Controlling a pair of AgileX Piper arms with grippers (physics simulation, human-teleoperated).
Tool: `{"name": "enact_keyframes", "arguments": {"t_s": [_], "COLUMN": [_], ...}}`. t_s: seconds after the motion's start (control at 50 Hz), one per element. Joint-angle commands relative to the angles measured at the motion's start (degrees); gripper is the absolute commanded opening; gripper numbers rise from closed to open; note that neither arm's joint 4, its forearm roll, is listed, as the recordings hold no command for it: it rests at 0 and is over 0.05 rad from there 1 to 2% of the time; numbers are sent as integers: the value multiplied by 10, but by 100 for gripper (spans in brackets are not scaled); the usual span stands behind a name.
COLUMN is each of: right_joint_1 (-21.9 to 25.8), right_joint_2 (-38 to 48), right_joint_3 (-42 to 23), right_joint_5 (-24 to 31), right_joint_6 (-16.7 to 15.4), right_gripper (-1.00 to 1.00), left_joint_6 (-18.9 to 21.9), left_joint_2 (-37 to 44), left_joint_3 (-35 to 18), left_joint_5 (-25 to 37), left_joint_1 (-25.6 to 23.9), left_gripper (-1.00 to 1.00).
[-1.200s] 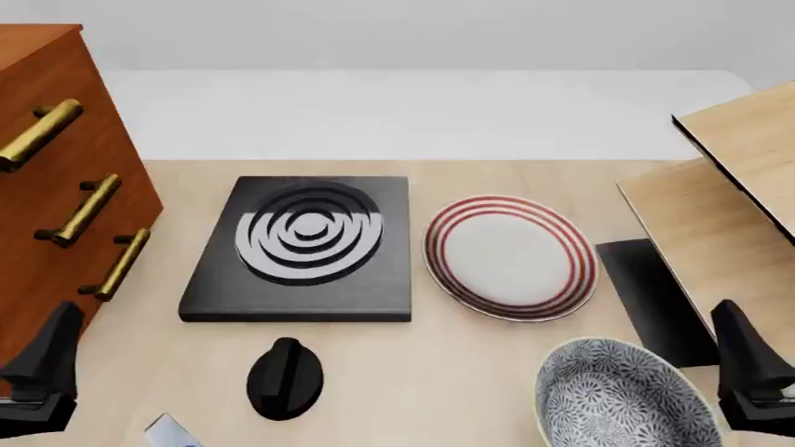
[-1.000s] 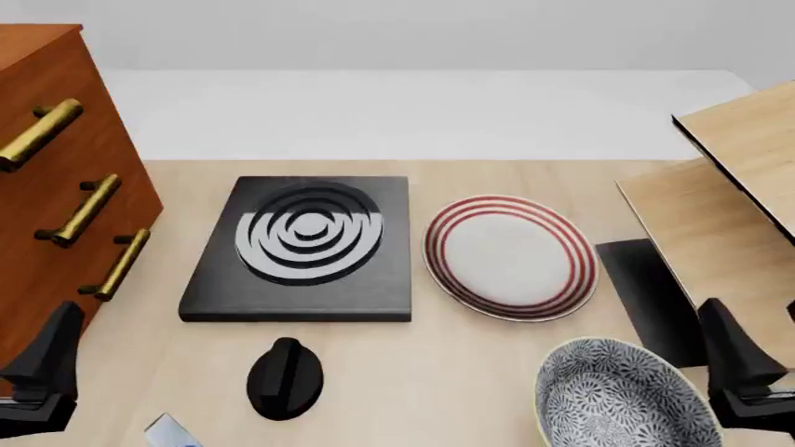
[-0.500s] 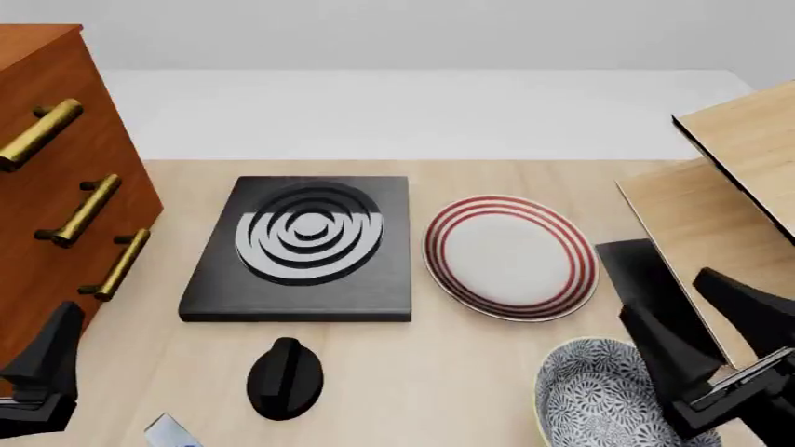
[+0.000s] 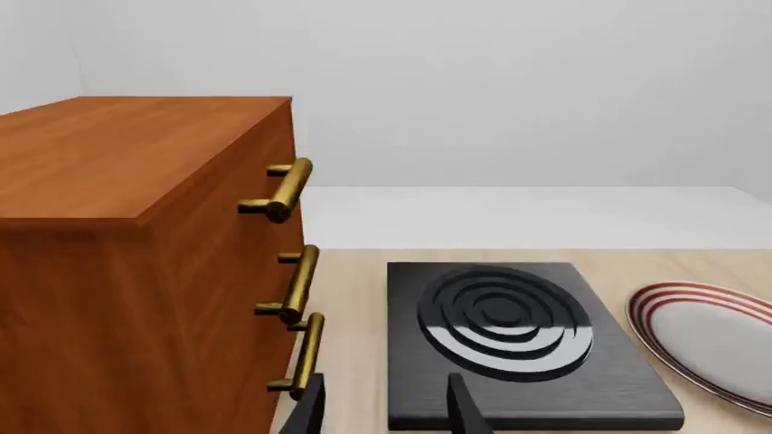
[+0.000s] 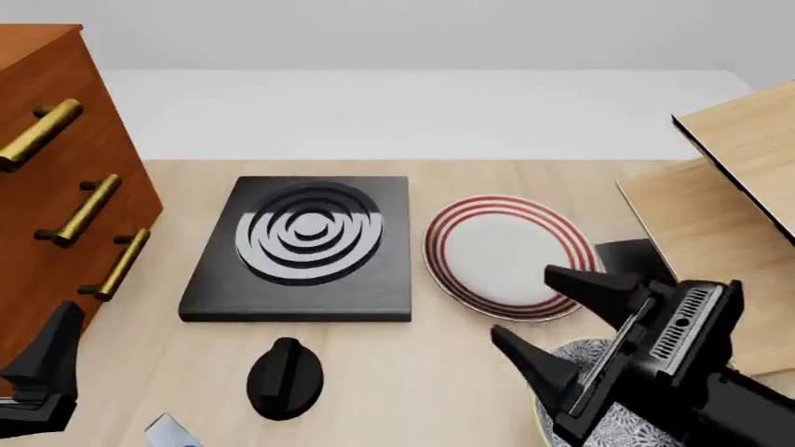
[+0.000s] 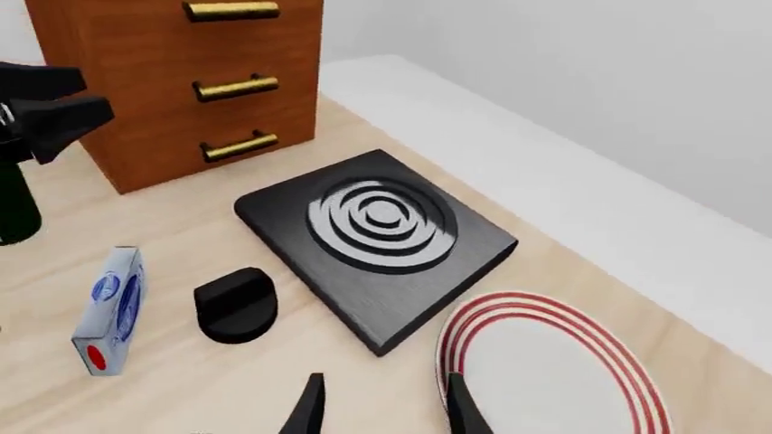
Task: Pick up the cream cheese and put it in the bowl.
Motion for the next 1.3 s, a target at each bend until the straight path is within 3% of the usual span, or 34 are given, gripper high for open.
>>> {"name": "enact_keyframes", "arguments": {"t_s": [0.02, 0.26, 0.52, 0.7, 1.06, 1.3], "right_joint_1": [87, 162, 228, 275, 341, 338], "right_joint_2": [149, 282, 386, 439, 505, 547], "right_joint_3": [-36, -96, -164, -209, -271, -279], "right_joint_5": [-77, -122, -130, -124, -112, -130], "right_joint_6": [-4, 4, 14, 40, 73, 85], "right_gripper": [100, 100, 100, 100, 100, 100], "left_joint_6": [0, 0, 0, 0, 0, 0], "left_joint_2": [0, 0, 0, 0, 0, 0], "left_joint_3": [0, 0, 0, 0, 0, 0], "left_joint_5": [0, 0, 0, 0, 0, 0], "left_joint_1": [0, 0, 0, 0, 0, 0], "left_gripper": [100, 100, 100, 100, 100, 100]}}
